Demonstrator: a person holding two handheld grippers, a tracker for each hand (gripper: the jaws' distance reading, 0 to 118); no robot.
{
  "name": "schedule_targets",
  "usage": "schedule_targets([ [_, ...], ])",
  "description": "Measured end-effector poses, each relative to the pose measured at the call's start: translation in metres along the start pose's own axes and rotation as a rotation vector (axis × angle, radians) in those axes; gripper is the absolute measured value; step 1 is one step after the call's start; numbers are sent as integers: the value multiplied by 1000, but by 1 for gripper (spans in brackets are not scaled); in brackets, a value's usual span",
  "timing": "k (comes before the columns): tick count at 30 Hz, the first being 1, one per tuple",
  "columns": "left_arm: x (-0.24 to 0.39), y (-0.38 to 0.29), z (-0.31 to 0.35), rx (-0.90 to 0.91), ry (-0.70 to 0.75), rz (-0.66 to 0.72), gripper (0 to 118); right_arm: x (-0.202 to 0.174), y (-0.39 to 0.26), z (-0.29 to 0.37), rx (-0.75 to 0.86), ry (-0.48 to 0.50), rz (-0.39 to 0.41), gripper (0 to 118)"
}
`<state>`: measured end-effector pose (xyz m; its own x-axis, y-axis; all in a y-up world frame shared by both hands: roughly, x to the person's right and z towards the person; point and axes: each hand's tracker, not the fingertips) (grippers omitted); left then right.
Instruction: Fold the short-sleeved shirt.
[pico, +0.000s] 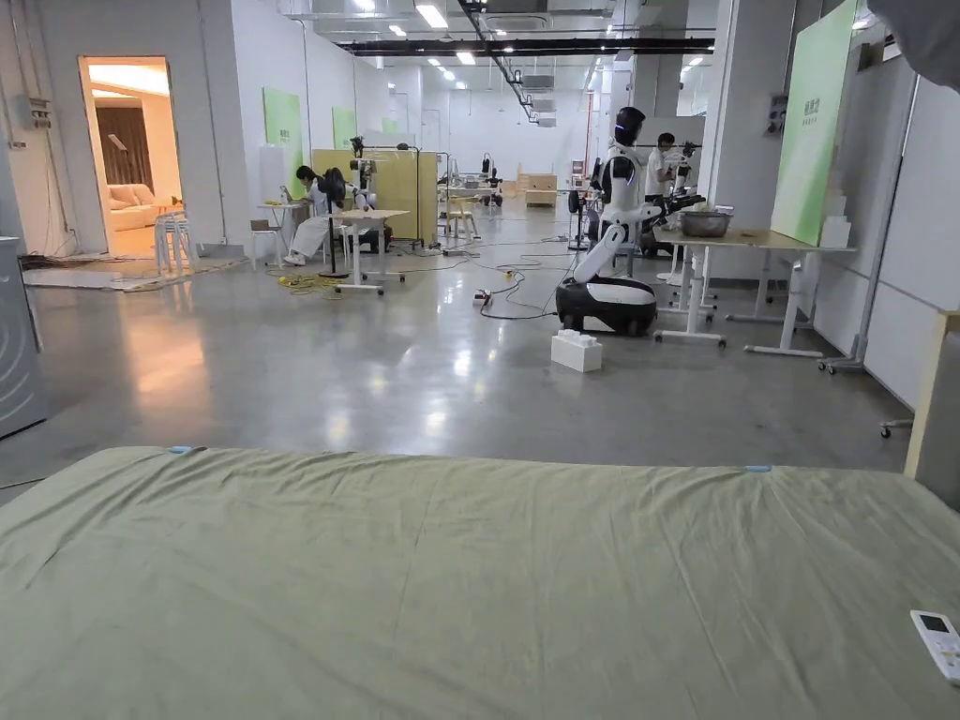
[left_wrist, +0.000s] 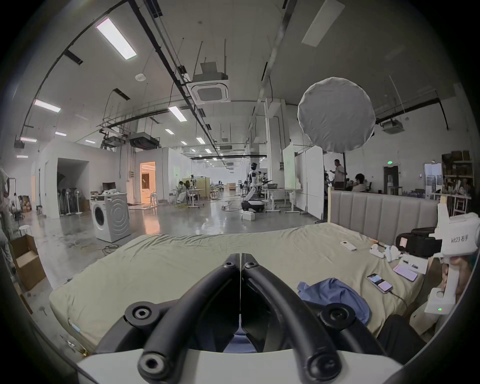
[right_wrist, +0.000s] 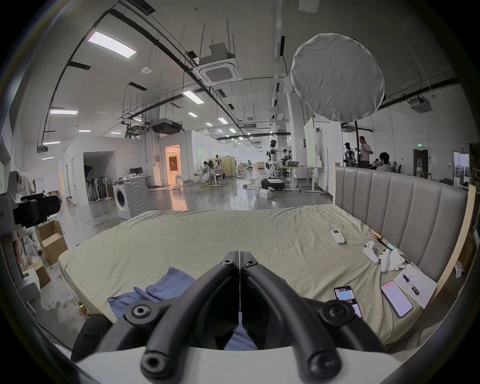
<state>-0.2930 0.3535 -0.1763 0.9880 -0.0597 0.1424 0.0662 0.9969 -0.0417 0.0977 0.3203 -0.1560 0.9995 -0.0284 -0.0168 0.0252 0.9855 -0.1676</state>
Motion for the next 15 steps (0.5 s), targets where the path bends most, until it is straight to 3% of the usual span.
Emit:
schedule_targets([
  [3, 4, 2, -2, -4, 6, -38, 0, 0, 1, -2, -1, 2, -4, 1],
  [9, 1, 1, -16, -33, -43, 30, 0, 1, -2, -7, -18, 9, 2, 1],
  [15, 0, -18, -68, -207, -127, 80, 0, 9, -16, -16, -64, 5, -20, 1],
])
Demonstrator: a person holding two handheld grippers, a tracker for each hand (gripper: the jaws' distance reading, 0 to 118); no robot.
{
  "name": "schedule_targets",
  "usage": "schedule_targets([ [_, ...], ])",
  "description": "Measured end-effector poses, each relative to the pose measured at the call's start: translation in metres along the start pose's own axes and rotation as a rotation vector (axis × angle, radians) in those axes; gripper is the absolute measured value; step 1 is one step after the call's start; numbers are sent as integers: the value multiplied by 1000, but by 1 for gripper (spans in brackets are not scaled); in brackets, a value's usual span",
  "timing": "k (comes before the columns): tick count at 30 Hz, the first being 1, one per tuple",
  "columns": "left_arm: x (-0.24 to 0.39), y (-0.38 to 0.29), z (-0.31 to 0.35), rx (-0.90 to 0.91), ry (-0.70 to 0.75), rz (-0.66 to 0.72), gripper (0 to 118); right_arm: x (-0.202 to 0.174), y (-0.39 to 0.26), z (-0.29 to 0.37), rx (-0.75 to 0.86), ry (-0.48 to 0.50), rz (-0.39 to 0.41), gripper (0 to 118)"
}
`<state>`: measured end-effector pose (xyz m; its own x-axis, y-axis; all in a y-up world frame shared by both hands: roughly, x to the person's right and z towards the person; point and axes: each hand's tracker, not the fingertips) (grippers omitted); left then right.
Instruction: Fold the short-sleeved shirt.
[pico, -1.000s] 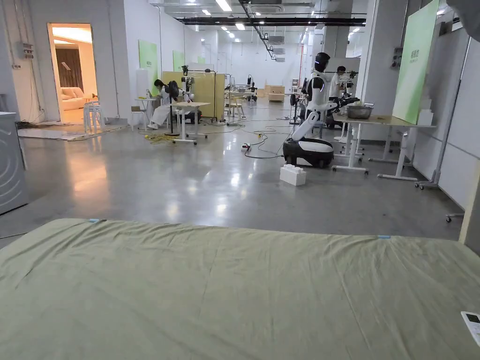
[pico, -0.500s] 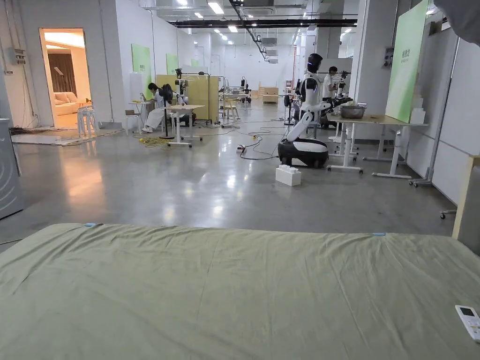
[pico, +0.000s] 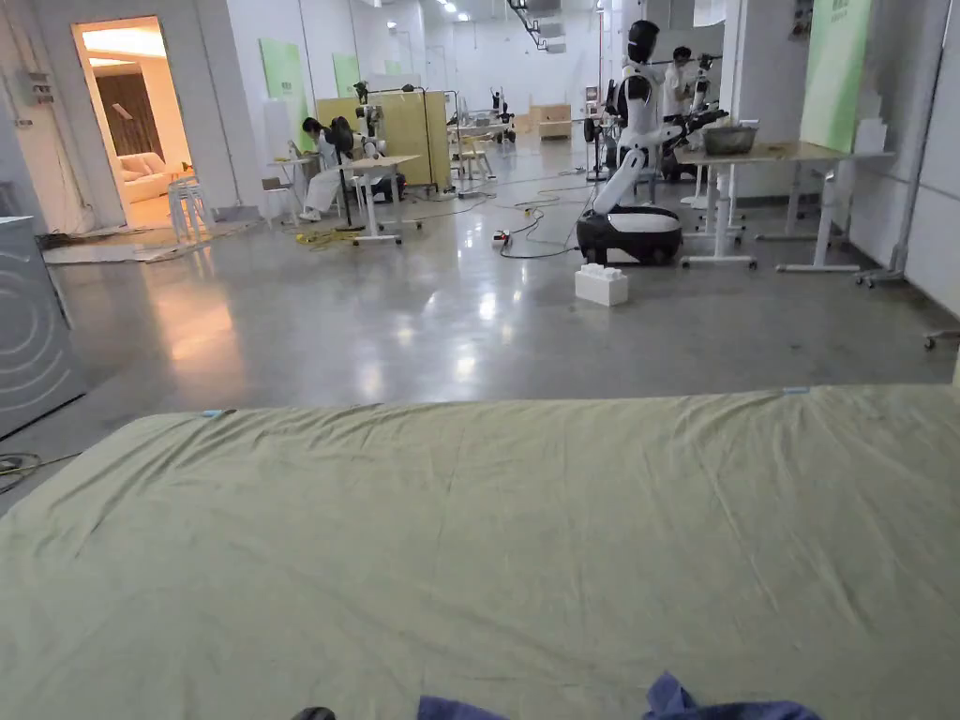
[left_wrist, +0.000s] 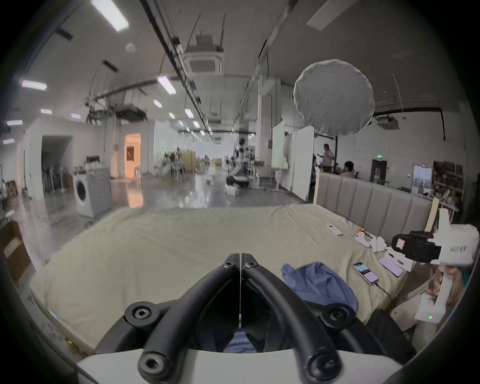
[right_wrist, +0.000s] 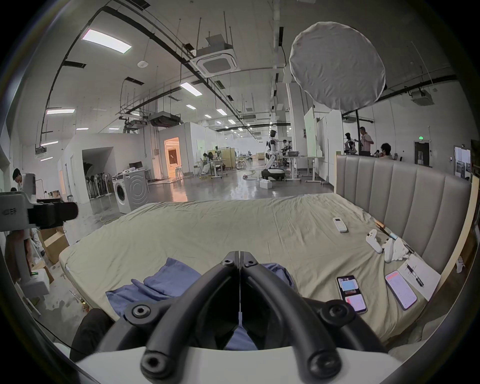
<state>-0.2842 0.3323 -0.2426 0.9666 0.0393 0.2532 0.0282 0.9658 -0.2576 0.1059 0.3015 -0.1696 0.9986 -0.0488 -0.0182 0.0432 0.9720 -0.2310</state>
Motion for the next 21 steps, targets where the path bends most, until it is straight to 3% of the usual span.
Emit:
schedule_targets([
  [2, -10, -9, -30, -41, -63, 60, 3, 5, -8, -3, -24, -7, -20, 1],
  [5, -30, -29, -96, -201, -105, 204, 39, 14, -23, -9, -71, -23, -57, 1],
  [10, -47, -63, -210, -386, -77, 207, 68, 36, -49, -17, -177, -78, -86, 1],
  [13, -50, -88, -277, -500, -35, 155, 68, 47, -60, -24, -227, -117, -91, 1],
  [17, -55, -121, -337, -629, -9, 82, 68, 53, -68, -21, -269, -178, -42, 1],
  [21, -55, -144, -369, -709, 10, 27, 68, 64, -87, -18, -351, -205, -80, 1],
])
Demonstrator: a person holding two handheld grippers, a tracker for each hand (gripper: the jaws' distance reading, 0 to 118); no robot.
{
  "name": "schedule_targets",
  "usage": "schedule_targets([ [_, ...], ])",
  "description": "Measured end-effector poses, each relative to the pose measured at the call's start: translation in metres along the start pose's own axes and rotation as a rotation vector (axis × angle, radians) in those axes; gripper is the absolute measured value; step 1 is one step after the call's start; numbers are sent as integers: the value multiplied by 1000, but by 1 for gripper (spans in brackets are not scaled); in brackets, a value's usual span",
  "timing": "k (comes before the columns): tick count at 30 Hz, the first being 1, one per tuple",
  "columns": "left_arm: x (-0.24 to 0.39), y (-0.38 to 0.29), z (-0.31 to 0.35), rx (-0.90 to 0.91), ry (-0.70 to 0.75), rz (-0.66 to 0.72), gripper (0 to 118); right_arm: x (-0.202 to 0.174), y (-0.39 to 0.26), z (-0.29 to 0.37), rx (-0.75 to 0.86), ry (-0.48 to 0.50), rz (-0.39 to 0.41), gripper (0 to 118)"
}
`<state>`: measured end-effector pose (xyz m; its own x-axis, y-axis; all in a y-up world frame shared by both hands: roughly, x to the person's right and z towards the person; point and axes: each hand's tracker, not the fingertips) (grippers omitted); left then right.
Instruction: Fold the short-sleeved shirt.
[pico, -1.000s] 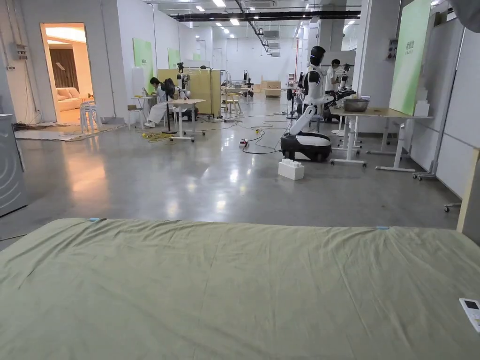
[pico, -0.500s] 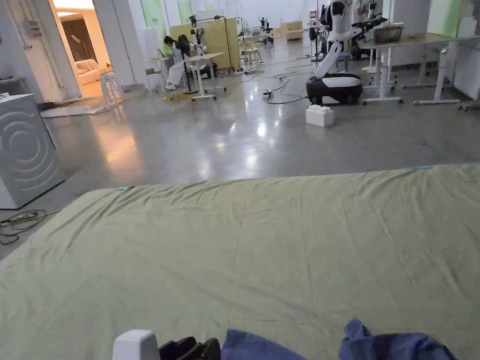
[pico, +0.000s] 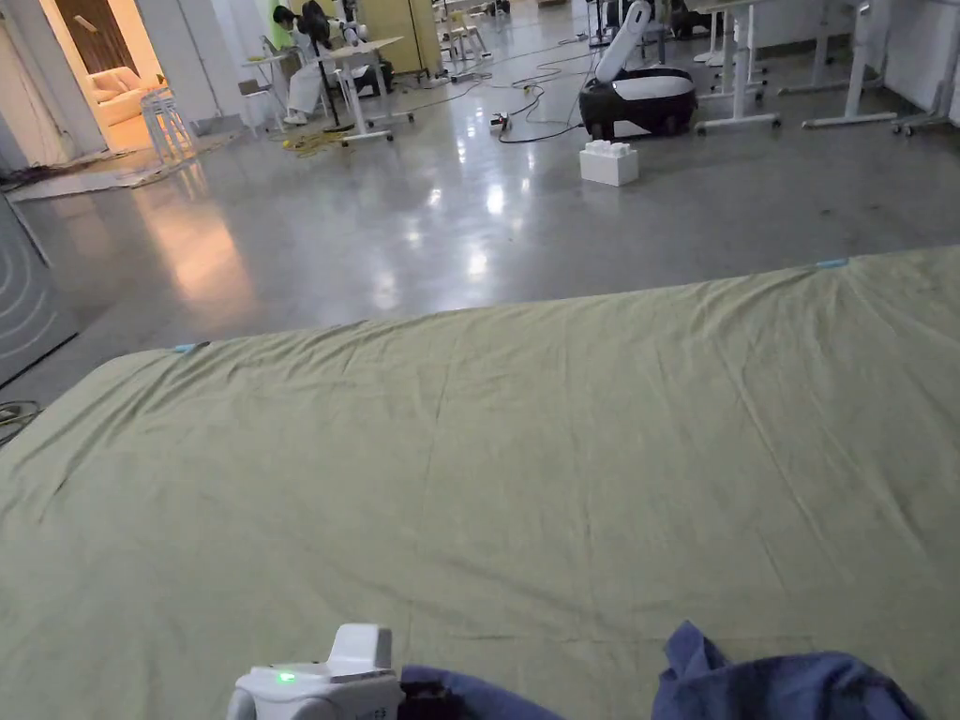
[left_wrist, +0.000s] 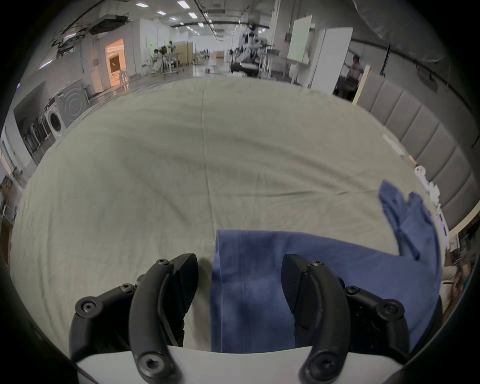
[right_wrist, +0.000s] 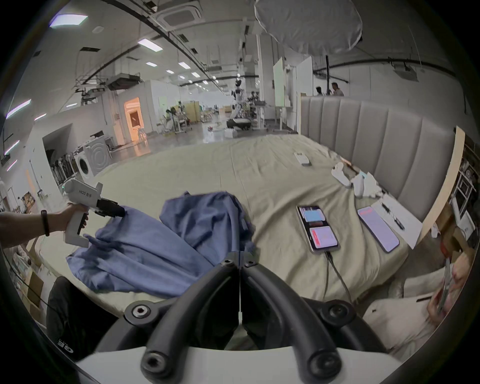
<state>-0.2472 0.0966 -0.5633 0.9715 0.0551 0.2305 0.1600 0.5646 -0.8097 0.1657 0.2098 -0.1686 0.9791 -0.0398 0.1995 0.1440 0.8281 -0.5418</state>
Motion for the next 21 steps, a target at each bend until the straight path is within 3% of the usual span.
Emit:
schedule_targets([
  [3, 6, 0, -3, -9, 2, -16, 67, 4, -9, -2, -28, -8, -9, 1],
  [4, 8, 2, 0, -6, 11, -27, 61, 4, -11, -2, -35, -7, -10, 1],
  [5, 11, 3, 3, -14, 21, -37, 45, 4, -13, -3, -40, -6, -13, 1],
  [6, 16, 4, 6, -21, 42, -62, 21, 4, -14, -4, -49, 0, -18, 1],
  [7, 20, 5, 6, -28, 52, -91, 7, 4, -14, -6, -58, 13, -26, 1],
  [12, 38, 5, -15, -96, 102, -108, 7, 6, 12, -31, -49, 114, -63, 1],
  [14, 39, 11, -19, -125, 111, -130, 7, 7, 46, -57, -7, 180, -31, 5],
  [15, 40, 14, -19, -138, 109, -136, 7, 7, 65, -77, 3, 214, 16, 17],
  [17, 39, 17, -20, -154, 104, -138, 7, 8, 95, -123, -68, 244, 117, 71],
  [18, 37, 19, -20, -164, 96, -127, 7, 4, 109, -152, -93, 221, 174, 84],
  [21, 32, 26, -21, -197, 73, -82, 7, 0, 136, -228, -186, 232, 301, 86],
])
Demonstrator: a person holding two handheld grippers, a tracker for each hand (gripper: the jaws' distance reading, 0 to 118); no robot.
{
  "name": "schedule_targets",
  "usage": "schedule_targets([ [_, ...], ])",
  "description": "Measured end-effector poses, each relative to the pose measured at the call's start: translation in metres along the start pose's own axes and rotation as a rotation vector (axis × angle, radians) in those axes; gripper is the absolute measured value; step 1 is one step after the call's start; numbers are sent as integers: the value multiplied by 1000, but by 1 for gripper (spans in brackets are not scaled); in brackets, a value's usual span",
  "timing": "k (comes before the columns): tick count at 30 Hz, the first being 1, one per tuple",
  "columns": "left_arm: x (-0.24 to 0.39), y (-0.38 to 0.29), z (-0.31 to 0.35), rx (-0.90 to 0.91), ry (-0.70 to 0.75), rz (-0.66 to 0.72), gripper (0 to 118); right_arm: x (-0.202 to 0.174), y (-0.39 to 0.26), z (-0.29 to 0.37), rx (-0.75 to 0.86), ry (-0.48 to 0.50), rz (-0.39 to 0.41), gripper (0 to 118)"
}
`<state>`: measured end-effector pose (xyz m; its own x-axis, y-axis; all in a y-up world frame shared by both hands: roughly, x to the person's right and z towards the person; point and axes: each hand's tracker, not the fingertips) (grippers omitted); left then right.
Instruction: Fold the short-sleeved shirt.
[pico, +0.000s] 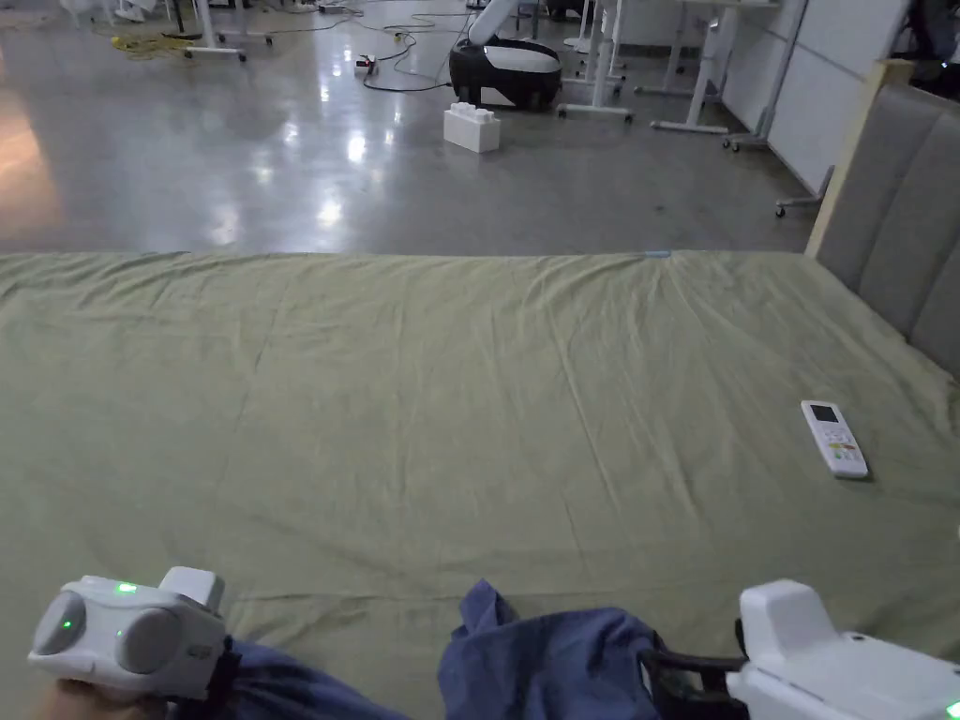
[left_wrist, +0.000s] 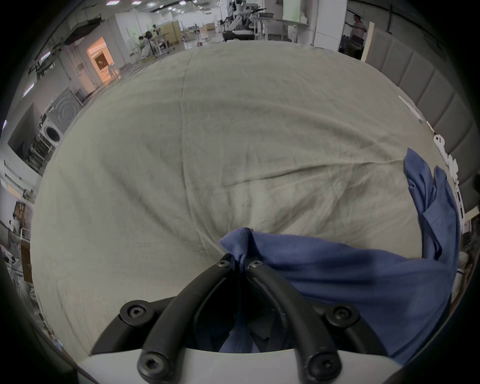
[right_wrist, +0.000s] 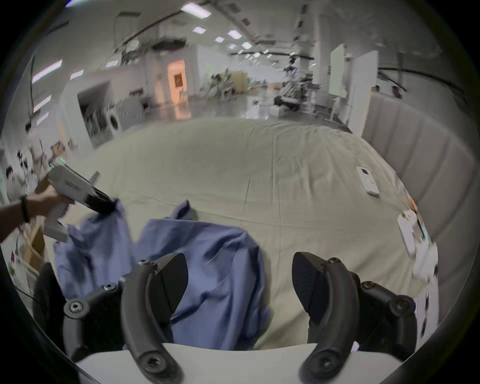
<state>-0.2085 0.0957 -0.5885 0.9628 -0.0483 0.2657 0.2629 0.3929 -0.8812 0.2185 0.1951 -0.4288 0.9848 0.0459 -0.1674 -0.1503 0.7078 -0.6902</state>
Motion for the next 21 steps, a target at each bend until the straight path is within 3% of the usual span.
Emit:
schedule_targets([
  [3, 1, 4, 0, -19, 0, -9, 7, 14, 25, -58, -155, -2, 59, 86],
  [10, -4, 7, -2, -43, -18, -50, 7, 41, 29, -143, -320, 99, -2, 86],
  [11, -5, 7, -2, -41, -23, -49, 7, 41, 25, -148, -348, 96, 8, 85],
  [13, -5, 4, -2, -32, -28, -44, 7, 31, 14, -145, -308, 65, 100, 78],
  [15, -5, 3, -1, -25, -27, -51, 7, 29, 11, -135, -248, 101, 103, 61],
  [18, -9, 1, 0, -15, -43, -33, 7, 25, 7, -125, -233, 157, 69, 15],
  [19, -10, 0, 0, -8, -48, -24, 7, 24, 5, -125, -244, 196, 61, 6],
  [21, -11, -3, 1, 6, -51, -12, 7, 23, 3, -126, -290, 251, 14, 4],
])
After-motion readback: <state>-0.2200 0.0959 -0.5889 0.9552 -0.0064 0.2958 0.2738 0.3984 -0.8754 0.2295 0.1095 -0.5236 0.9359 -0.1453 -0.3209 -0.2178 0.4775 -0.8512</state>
